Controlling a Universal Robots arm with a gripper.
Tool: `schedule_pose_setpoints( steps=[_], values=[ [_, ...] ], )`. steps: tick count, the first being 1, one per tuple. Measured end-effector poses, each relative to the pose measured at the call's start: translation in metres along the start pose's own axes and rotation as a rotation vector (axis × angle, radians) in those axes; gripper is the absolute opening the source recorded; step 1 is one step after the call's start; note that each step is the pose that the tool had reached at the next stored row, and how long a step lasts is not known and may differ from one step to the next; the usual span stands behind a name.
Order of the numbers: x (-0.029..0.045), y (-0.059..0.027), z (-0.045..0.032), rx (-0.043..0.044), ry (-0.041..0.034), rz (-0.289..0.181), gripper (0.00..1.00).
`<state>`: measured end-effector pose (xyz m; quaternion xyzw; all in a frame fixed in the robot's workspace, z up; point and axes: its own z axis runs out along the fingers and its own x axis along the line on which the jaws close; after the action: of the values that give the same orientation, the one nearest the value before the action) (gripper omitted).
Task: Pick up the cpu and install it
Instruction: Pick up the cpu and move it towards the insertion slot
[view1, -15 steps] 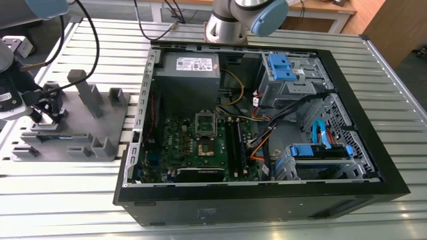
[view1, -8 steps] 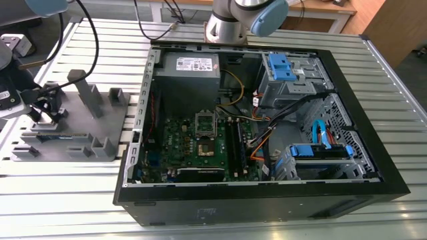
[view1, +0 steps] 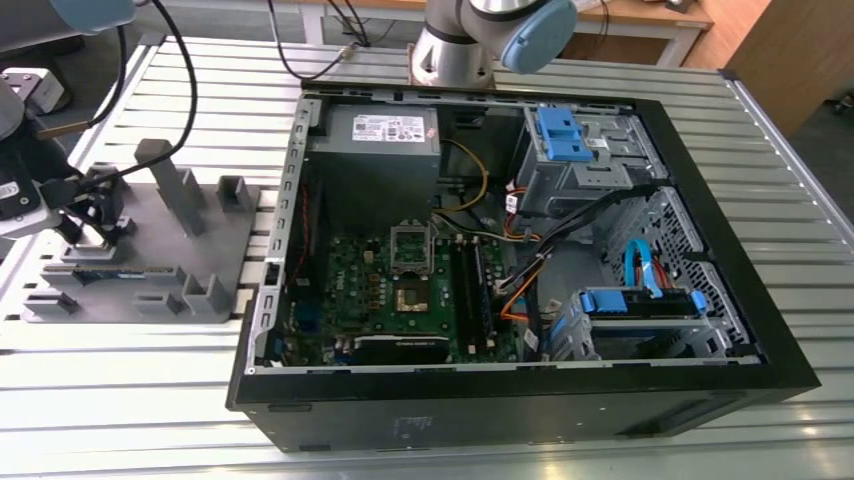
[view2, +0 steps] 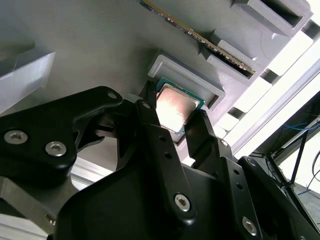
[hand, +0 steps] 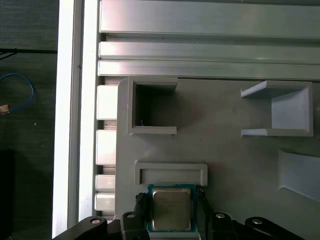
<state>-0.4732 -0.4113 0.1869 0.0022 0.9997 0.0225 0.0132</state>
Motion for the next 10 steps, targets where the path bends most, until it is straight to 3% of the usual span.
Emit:
schedule_pose_setpoints(
  steps=[4,10],
  values=[
    [0.0000,0.0001,-0.0017,0.0000,0.0001,0.000,0.47],
    [-0.0002,0.0005,-0.0105,0.0000,-0.0001,0.000,0.47]
  ],
)
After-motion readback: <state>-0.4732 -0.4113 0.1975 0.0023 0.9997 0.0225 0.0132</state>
